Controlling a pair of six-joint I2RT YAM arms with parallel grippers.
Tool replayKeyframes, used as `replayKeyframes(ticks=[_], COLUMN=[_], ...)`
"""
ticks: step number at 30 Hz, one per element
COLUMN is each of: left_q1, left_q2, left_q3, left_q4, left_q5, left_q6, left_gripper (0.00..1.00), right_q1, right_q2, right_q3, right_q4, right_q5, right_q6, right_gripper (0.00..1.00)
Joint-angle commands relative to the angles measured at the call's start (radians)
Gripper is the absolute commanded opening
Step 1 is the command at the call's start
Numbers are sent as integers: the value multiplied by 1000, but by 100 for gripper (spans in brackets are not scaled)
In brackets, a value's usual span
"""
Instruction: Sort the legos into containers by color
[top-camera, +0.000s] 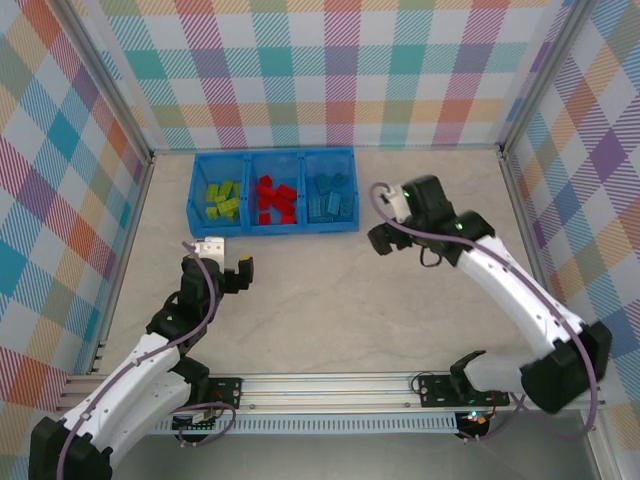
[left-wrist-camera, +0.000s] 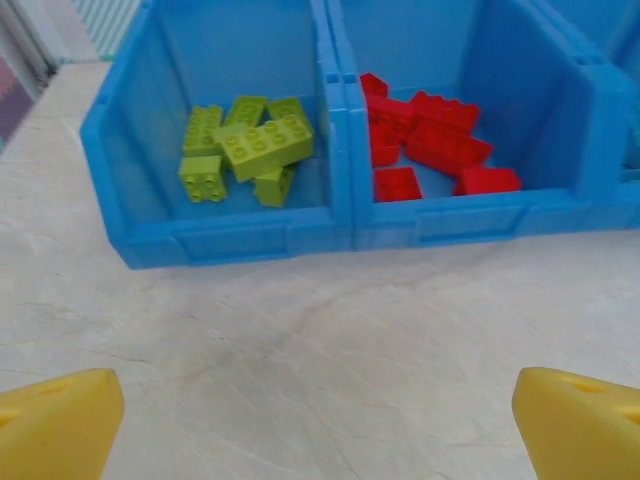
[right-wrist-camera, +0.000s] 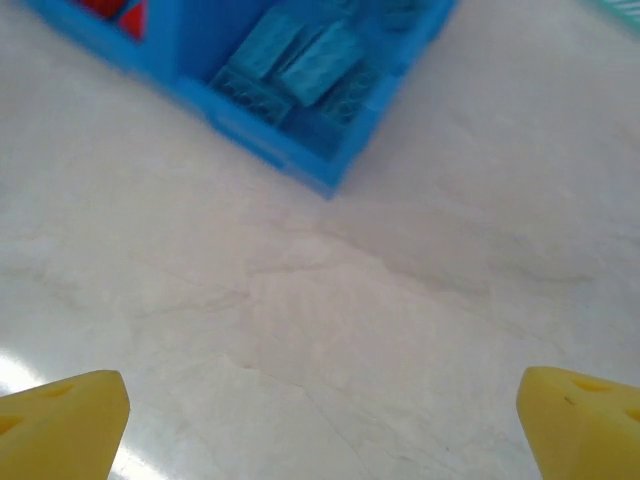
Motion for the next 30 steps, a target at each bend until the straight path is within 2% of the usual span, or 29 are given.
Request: replayKeyframes(ticks=[1, 4, 6, 10, 13, 15, 16, 18, 19, 20, 21, 22, 24, 26, 27, 28, 30], left_q1=[17, 31, 52, 103, 146, 176, 194, 226, 244, 261, 268, 278, 299, 317, 320, 328, 356], left_q2=[51, 131, 198, 339, 438, 495, 521, 564, 591, 616, 636, 666, 749, 885, 844, 844, 850], left_q3=[-47, -83, -93, -95, -94, -75, -69, -67, -68, -64, -53, -41, -32, -28, 7, 38, 34], left_q4=[195, 317, 379, 505, 608, 640, 668, 741, 785, 818, 821, 837, 897, 1040, 887, 840, 854], left_q5=[-111, -124, -109, -74, -42, -16, 15, 61, 87, 114, 141, 168, 215, 223, 232, 241, 288], left_q6=[80, 90, 88, 53, 52, 57, 64, 55, 44, 36, 48, 62, 65, 59, 43, 38, 21], left_gripper=[100, 100, 100, 100, 100, 100, 100, 100, 100, 100, 100, 100, 100, 100, 100, 100, 100], right_q1=[-72, -175, -237, -340, -349, -371, -401, -453, -477, -492, -499, -503, -502, -500, -493, -485, -475], right_q2=[-86, -131, -90, 114, 250, 337, 324, 303, 320, 385, 354, 330, 345, 354, 343, 351, 346], right_q3=[-226, -434, -511, -504, -525, -572, -569, -632, -714, -813, -818, -764, -706, -717, -721, -731, -739], right_q4=[316, 567, 706, 880, 1096, 1304, 1246, 1360, 1527, 1770, 1765, 1613, 1524, 1559, 1542, 1573, 1579], right_q5=[15, 4, 13, 24, 37, 38, 15, -76, -145, -170, -175, -192, -227, -216, -148, -104, -83], right_q6=[117, 151, 161, 148, 53, 32, 71, 109, 113, 115, 126, 123, 107, 107, 124, 126, 126], right_gripper=[100, 99, 100, 100, 100, 99, 100, 100, 100, 99, 99, 100, 100, 100, 100, 100, 100])
